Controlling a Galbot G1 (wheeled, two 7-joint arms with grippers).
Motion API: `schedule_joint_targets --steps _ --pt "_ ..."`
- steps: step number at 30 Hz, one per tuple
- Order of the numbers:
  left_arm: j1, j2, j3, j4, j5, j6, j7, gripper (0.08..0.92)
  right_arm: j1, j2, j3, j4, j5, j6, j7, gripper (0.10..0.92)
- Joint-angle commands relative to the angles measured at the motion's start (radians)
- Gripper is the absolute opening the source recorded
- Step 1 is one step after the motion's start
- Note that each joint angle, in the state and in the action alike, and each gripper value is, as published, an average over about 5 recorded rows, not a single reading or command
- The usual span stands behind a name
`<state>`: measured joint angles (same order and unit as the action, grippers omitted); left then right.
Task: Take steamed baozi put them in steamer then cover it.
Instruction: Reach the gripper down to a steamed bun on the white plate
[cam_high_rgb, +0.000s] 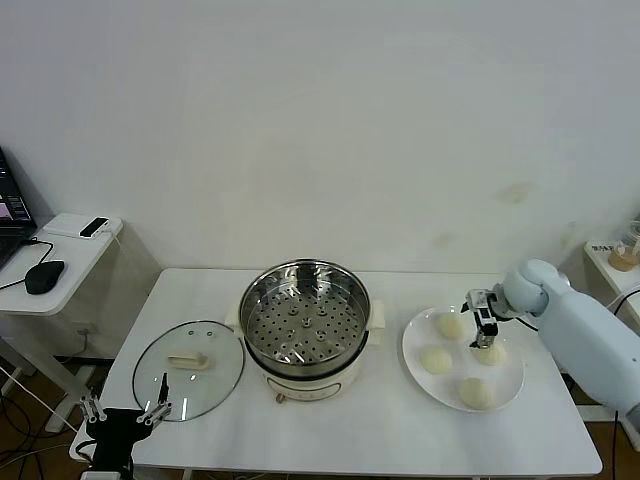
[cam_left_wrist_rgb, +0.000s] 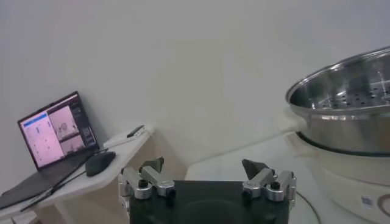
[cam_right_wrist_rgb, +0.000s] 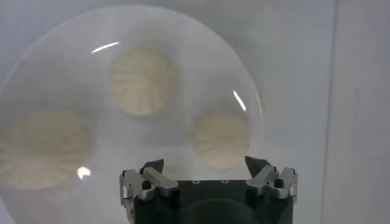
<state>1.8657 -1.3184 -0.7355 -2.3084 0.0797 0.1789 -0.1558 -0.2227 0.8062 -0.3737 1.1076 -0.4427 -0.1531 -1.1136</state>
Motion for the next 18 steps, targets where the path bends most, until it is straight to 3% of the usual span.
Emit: schedule_joint_targets --steps 1,18 --pt "-0.002 0.0 -0.007 0.001 0.002 0.001 0.001 0.823 0.059 0.072 -0.059 -0.125 -0.018 0.002 0.008 0.823" --pt "-0.009 -0.004 -0.008 0.002 0.005 0.001 0.007 0.823 0.047 0.125 -0.054 -0.195 -0.047 -0.008 0.052 0.812"
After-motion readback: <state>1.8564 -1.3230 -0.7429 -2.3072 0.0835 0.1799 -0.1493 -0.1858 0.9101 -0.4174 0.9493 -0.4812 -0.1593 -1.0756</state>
